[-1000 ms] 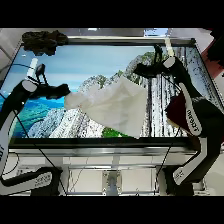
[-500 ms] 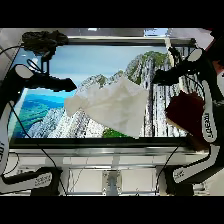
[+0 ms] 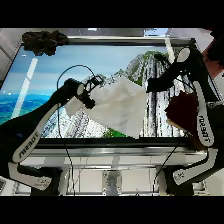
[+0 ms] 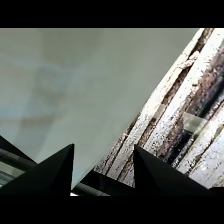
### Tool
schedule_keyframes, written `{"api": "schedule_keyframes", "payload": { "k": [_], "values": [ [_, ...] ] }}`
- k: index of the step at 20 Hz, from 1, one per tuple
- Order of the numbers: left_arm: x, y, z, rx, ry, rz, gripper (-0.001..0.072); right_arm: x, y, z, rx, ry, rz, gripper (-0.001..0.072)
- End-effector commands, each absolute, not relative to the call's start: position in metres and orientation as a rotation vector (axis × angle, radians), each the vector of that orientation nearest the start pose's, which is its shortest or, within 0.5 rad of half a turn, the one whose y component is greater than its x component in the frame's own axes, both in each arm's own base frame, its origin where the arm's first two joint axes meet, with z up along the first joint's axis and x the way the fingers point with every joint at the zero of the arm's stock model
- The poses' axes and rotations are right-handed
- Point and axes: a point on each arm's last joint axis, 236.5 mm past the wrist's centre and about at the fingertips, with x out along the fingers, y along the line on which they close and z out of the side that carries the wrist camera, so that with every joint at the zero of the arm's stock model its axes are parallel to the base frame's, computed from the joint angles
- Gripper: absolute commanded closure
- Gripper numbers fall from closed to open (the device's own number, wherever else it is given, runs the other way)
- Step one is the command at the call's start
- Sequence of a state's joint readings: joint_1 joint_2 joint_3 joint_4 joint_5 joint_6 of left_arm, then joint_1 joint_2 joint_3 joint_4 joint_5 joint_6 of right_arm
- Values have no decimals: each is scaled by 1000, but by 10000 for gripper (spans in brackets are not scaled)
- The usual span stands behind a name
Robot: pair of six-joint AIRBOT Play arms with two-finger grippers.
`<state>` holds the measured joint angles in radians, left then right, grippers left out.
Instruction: Fold the shirts.
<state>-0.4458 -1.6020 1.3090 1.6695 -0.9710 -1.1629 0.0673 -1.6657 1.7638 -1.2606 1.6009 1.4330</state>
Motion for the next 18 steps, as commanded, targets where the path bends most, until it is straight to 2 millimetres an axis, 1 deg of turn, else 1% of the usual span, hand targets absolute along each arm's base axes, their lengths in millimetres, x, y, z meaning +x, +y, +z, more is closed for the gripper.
{"api": "schedule_keyframes", "payload": {
  "k": [1, 3, 4, 5, 6, 7, 9, 10, 11, 13, 14, 16, 18],
  "values": [
    [424, -189, -95, 856, 1152, -605, 149, 426, 118, 43, 10, 1441, 449, 274],
    [434, -194, -97, 833, 1113, -591, 150, 429, 125, 44, 4, 1420, 457, 274],
    [441, -198, -94, 816, 1082, -580, 195, 430, 128, 44, 2, 1412, 462, 274],
    [448, -200, -90, 804, 1059, -566, 367, 430, 128, 44, 1, 1412, 461, 274],
    [452, -202, -83, 804, 1045, -559, 667, 430, 128, 43, 3, 1416, 461, 274],
    [458, -202, -76, 810, 1031, -551, 692, 427, 125, 39, -2, 1430, 452, 274],
    [468, -202, -56, 818, 1012, -531, 692, 413, 119, 16, 0, 1504, 434, 274],
    [472, -202, -45, 823, 1008, -519, 692, 396, 123, -2, 25, 1572, 448, 274],
    [476, -202, -33, 818, 1001, -510, 692, 375, 130, -18, 66, 1649, 478, 273],
    [484, -205, -14, 807, 979, -497, 692, 327, 145, -47, 162, 1807, 546, 273],
    [487, -207, -7, 796, 967, -490, 692, 305, 149, -58, 188, 1874, 576, 274],
    [489, -208, -3, 788, 959, -487, 692, 269, 154, -71, 206, 1989, 597, 274],
    [486, -208, -4, 783, 973, -487, 692, 244, 156, -78, 193, 2066, 607, 274]
  ]
}}
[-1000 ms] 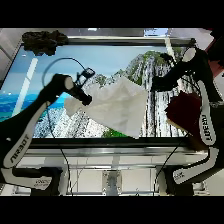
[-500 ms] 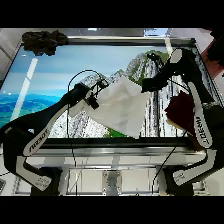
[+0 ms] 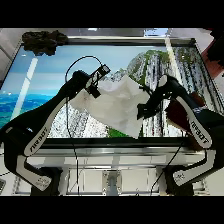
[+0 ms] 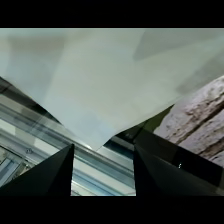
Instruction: Fold the shirts.
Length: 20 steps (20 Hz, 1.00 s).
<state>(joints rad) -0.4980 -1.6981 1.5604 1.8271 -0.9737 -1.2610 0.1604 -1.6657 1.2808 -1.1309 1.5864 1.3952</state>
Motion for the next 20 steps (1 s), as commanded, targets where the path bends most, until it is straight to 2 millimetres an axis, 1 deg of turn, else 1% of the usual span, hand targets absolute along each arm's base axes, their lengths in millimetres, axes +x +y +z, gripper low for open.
{"api": "schedule_keyframes", "payload": {
  "k": [1, 3, 7, 10, 12, 15, 16, 17, 18, 19, 20],
  "values": [
    [484, -206, -5, 784, 983, -486, 692, 237, 157, -80, 188, 2089, 611, 274],
    [482, -205, -6, 786, 996, -485, 692, 229, 159, -82, 178, 2108, 615, 274],
    [480, -208, -7, 759, 1004, -489, 692, 226, 172, -90, 203, 2092, 620, 273],
    [480, -208, -8, 756, 1005, -490, 692, 229, 180, -103, 205, 2046, 601, 274],
    [480, -208, -8, 756, 1005, -490, 692, 236, 187, -107, 209, 2006, 599, 274],
    [480, -208, -8, 756, 1005, -490, 692, 246, 189, -112, 217, 1962, 585, 280],
    [480, -208, -8, 756, 1005, -490, 692, 247, 190, -112, 219, 1959, 581, 346],
    [480, -208, -7, 756, 1004, -490, 692, 247, 190, -112, 219, 1958, 582, 480],
    [480, -208, -7, 756, 1004, -490, 692, 247, 190, -112, 216, 1952, 591, 640],
    [480, -207, -7, 761, 1004, -488, 692, 247, 191, -112, 203, 1945, 615, 687],
    [482, -203, -6, 782, 1001, -475, 692, 246, 190, -111, 197, 1946, 625, 688]
  ]
}}
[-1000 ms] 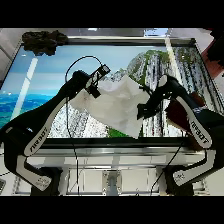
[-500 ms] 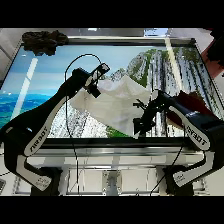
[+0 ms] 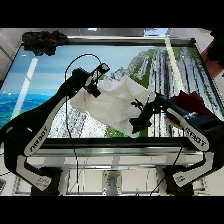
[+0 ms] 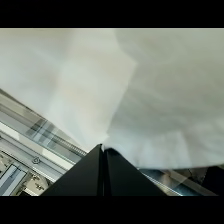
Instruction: Fold the shirts.
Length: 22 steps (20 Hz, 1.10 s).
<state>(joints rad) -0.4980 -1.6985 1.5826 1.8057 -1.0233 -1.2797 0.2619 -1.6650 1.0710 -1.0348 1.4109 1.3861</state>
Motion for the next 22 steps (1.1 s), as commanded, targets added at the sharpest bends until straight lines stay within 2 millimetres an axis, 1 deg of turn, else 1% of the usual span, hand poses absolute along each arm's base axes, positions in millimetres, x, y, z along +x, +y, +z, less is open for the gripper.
{"api": "schedule_keyframes", "payload": {
  "k": [1, 2, 3, 4, 5, 6, 7, 9, 10, 11, 12, 13, 14, 15, 16, 17, 18, 19, 20, 22],
  "values": [
    [484, -195, -1, 813, 1002, -453, 693, 245, 189, -107, 192, 1947, 634, 688],
    [486, -184, 8, 849, 1004, -415, 692, 244, 185, -102, 163, 1941, 657, 689],
    [491, -169, 23, 887, 1002, -357, 693, 244, 177, -93, 121, 1932, 653, 689],
    [494, -153, 42, 898, 999, -297, 692, 250, 165, -81, 73, 1906, 638, 689],
    [496, -136, 64, 884, 994, -234, 693, 259, 153, -66, 33, 1864, 612, 689],
    [495, -120, 88, 858, 990, -180, 693, 269, 141, -46, 3, 1805, 591, 690],
    [489, -105, 109, 833, 990, -143, 693, 281, 129, -20, -12, 1726, 565, 690],
    [469, -75, 154, 770, 991, -72, 693, 298, 104, 39, 0, 1557, 511, 690],
    [454, -61, 174, 737, 996, -42, 693, 305, 90, 70, 12, 1460, 476, 690],
    [436, -49, 190, 711, 1008, -18, 693, 310, 78, 97, 22, 1369, 441, 690],
    [415, -40, 203, 681, 1029, 2, 693, 313, 68, 120, 29, 1288, 407, 690],
    [399, -36, 211, 641, 1044, 14, 693, 316, 58, 139, 36, 1214, 373, 690],
    [389, -37, 217, 594, 1041, 10, 693, 318, 51, 150, 42, 1165, 347, 690],
    [388, -40, 218, 558, 1032, 1, 693, 319, 46, 152, 47, 1152, 331, 691],
    [389, -45, 213, 541, 1040, -24, 693, 320, 44, 148, 44, 1165, 323, 691],
    [392, -50, 204, 522, 1054, -51, 693, 321, 43, 141, 44, 1186, 321, 690],
    [398, -56, 190, 499, 1071, -84, 693, 325, 44, 130, 56, 1207, 324, 691],
    [404, -60, 173, 474, 1090, -114, 693, 331, 43, 118, 66, 1221, 319, 690],
    [409, -58, 150, 448, 1128, -131, 693, 337, 42, 104, 79, 1231, 310, 690],
    [416, -38, 93, 439, 1243, -108, 693, 345, 41, 69, 129, 1277, 281, 690]
  ]
}}
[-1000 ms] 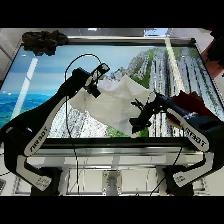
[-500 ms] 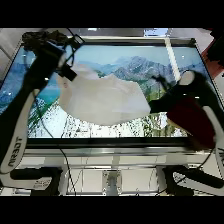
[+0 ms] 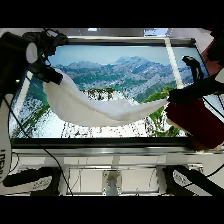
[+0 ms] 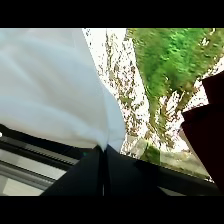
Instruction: Fold the shirts.
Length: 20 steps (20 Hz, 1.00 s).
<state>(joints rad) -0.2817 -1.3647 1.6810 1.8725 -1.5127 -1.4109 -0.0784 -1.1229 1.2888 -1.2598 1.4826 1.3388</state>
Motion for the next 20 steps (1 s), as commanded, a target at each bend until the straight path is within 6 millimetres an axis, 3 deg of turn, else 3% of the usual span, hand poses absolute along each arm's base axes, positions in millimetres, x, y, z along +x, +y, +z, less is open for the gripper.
{"api": "schedule_keyframes", "payload": {
  "k": [1, 3, 5, 7, 9, 13, 16, 17, 18, 19, 20],
  "values": [
    [418, -25, 64, 439, 1305, -89, 693, 347, 41, 48, 153, 1310, 269, 690],
    [421, 4, 10, 431, 1425, -29, 692, 344, 45, 7, 208, 1379, 260, 690],
    [430, 25, -26, 406, 1478, 44, 692, 339, 48, -33, 263, 1431, 231, 690],
    [443, 40, -51, 384, 1471, 96, 692, 333, 45, -66, 297, 1460, 185, 690],
    [470, 52, -58, 398, 1376, 132, 692, 329, 42, -89, 308, 1471, 157, 690],
    [540, 41, -27, 340, 1069, 129, 692, 343, 38, -97, 336, 1404, 108, 690],
    [569, 27, 3, 283, 935, 99, 681, 356, 42, -93, 379, 1349, 103, 688],
    [572, 26, 12, 270, 924, 101, 592, 357, 44, -92, 391, 1344, 105, 687],
    [573, 27, 22, 264, 922, 111, 410, 358, 45, -91, 400, 1340, 106, 660],
    [574, 30, 37, 277, 923, 120, 262, 359, 46, -90, 410, 1334, 106, 574],
    [572, 35, 52, 316, 928, 127, 244, 358, 47, -90, 413, 1340, 109, 426]
  ]
}}
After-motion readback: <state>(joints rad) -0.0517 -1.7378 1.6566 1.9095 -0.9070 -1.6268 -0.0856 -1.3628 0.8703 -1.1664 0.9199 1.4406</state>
